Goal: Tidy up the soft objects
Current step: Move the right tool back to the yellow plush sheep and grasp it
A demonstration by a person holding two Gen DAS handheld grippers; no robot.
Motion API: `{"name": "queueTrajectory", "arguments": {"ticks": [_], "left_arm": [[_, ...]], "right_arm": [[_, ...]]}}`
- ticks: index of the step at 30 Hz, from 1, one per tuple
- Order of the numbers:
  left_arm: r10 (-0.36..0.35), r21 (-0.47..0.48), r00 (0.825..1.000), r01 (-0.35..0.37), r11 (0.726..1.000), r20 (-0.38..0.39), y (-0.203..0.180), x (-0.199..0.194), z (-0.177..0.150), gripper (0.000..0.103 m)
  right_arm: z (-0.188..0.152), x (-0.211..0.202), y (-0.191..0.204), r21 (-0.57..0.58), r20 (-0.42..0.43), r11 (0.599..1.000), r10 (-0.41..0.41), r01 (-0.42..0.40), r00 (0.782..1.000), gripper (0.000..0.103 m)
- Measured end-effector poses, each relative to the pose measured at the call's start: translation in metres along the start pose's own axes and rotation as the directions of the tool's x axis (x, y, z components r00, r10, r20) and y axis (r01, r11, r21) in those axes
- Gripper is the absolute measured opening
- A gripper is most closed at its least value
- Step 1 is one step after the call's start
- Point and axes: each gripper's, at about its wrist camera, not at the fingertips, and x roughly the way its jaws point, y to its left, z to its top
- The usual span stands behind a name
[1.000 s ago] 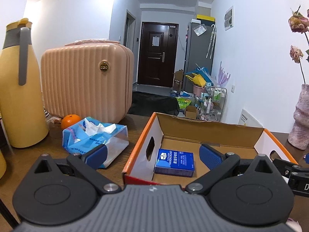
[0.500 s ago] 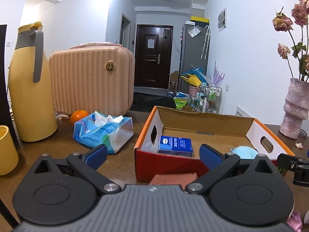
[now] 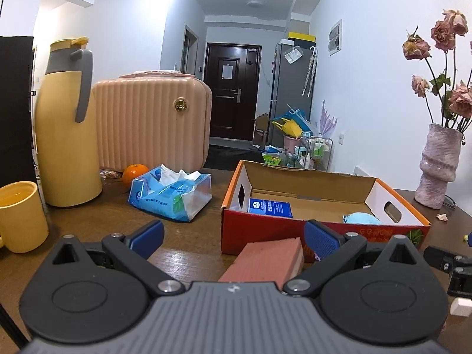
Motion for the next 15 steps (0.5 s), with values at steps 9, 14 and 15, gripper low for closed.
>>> {"name": "queueTrajectory", "arguments": {"ticks": [9, 14, 15], "left_arm": [[-0.006, 0.015, 1.000, 0.006, 1.000, 0.000, 0.008, -0.027, -0.012, 0.103], [-0.016, 0.012, 1.000, 0.016, 1.000, -0.011, 0.015, -0.040, -0.019, 0.103], [-0.017, 0.013, 1.000, 0.017, 1.000, -0.015, 0.016, -0.042, -0.020, 0.103]], "right_arm": [[-0.022, -0.030, 0.014, -0.010, -0.010, 0.999, 0.033, -0.033, 0.999, 0.099], [-0.030, -0.044, 0.021, -0.020, -0.013, 0.998, 0.056, -0.056, 0.998, 0.099], [-0.031, -0.047, 0.022, -0.017, -0.014, 0.998, 0.064, -0.065, 0.998, 0.100]]}}
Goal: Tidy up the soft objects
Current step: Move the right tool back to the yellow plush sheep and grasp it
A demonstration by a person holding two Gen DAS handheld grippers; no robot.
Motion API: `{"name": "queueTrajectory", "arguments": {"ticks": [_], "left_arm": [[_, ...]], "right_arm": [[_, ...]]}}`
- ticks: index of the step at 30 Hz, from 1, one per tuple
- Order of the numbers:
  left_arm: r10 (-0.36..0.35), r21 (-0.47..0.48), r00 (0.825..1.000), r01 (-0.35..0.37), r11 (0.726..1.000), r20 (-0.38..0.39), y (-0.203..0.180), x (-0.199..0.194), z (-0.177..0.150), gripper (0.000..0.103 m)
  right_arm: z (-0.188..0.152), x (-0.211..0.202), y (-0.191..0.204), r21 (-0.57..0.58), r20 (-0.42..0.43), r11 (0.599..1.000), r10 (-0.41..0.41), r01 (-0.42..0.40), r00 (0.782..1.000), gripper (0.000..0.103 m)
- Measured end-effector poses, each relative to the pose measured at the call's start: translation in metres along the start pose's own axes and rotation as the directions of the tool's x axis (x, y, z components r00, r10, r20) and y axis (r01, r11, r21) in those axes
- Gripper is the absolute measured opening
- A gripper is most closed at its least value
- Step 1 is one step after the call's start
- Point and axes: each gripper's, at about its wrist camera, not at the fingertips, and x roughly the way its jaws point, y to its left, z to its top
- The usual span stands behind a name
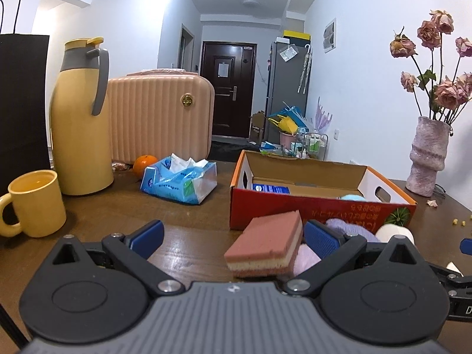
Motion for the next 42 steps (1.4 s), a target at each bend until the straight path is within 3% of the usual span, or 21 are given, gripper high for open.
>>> {"name": "queueTrajectory", "arguments": {"ticks": [20, 42], "left_arm": [[0.002, 0.040, 1.000, -0.002, 0.999, -0.014, 0.018, -0.046, -0.032, 0.103], [0.000, -0.016, 0.998, -0.001, 1.000, -0.060, 0.040, -0.050, -0.039, 0.103]], "right_arm": [[-0.026, -0.029, 0.035, -0.027, -0.032, 0.996, 0.082, -0.083, 0.996, 0.103], [-0.028, 0.019, 0.059, -0.049, -0.197, 0.996, 0.067, -0.078, 0.978, 0.103]]}}
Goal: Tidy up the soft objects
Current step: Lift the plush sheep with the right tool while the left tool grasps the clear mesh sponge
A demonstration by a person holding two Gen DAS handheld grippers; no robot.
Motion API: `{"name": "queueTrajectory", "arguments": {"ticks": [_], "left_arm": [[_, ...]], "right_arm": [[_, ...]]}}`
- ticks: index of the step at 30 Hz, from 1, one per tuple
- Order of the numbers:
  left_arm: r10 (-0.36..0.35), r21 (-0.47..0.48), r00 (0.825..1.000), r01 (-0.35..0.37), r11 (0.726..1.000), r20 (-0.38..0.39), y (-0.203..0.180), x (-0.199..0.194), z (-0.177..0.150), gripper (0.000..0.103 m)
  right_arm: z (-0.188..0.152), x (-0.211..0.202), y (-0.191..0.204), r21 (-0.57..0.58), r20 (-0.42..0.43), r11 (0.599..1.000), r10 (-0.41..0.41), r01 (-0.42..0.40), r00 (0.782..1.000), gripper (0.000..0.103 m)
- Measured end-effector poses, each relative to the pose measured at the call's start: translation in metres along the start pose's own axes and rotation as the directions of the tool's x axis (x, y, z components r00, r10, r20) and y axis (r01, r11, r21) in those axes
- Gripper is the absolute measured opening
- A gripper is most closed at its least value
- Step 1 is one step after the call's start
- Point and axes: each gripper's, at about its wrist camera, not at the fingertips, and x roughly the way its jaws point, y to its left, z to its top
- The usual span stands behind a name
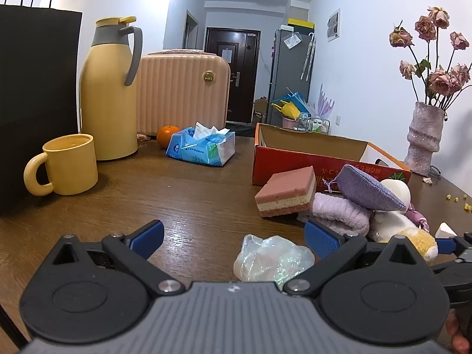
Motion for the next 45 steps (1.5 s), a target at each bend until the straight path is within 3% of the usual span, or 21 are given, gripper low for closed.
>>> {"name": "queueTrajectory", "arguments": {"ticks": [9, 23, 45], "left_arm": [[0.005, -0.005, 1.000, -0.005, 1.000, -0.021, 0.000, 0.002, -0.001, 0.103], [0.005, -0.008, 0.999, -0.006, 1.000, -0.044, 0.001, 0.006, -0.001, 0.103], [0.015, -0.019, 0.996, -0.017, 1.000, -0.090, 0.001, 0.016, -0.002, 0.103]], "right_arm": [[0.002, 0.015, -0.002, 0.019, -0.075, 1.000, 0.017, -0.016, 0.997, 0.103], [-0.001, 0.009, -0.001, 0.000, -0.062, 1.000, 0.013, -0.013, 0.998, 0.098], [-0.003, -0.036, -0.013, 0.017, 0.133, 1.000, -0.026, 0.024, 0.991, 0.098]]}}
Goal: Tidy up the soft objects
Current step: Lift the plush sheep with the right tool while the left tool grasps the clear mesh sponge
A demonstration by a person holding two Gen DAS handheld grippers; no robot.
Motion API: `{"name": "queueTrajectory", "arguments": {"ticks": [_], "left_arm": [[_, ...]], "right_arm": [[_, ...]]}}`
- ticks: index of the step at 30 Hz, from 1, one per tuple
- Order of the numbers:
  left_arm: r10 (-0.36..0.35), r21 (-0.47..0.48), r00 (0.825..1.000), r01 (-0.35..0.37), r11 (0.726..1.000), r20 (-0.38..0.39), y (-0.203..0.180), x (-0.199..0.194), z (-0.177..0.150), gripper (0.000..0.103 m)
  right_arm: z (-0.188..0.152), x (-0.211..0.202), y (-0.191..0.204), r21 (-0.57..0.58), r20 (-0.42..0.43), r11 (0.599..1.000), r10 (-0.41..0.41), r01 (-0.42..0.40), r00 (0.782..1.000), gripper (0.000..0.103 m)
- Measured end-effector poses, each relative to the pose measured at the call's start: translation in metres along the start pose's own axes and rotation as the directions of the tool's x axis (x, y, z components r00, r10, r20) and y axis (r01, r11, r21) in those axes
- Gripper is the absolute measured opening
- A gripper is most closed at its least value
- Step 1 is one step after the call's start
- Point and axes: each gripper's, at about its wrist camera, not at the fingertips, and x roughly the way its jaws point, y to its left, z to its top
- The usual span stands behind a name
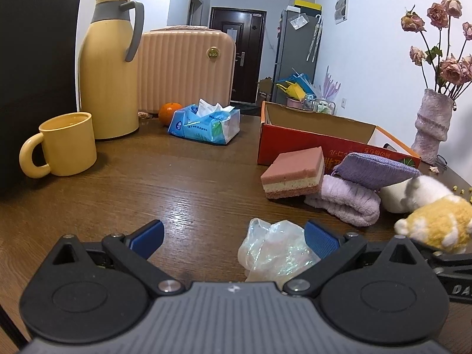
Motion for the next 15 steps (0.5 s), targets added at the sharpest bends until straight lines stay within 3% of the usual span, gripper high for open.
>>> {"name": "queueTrajectory", "arguments": {"ticks": [15], "left_arm": [[0.001, -0.017, 1.000, -0.001, 1.000, -0.008, 0.002, 0.004, 0.000, 0.103]], "right_arm": [[-0.004, -0.019, -0.038, 0.112, 0.063, 0.993, -0.050, 0.043, 0.997, 0.098]]}}
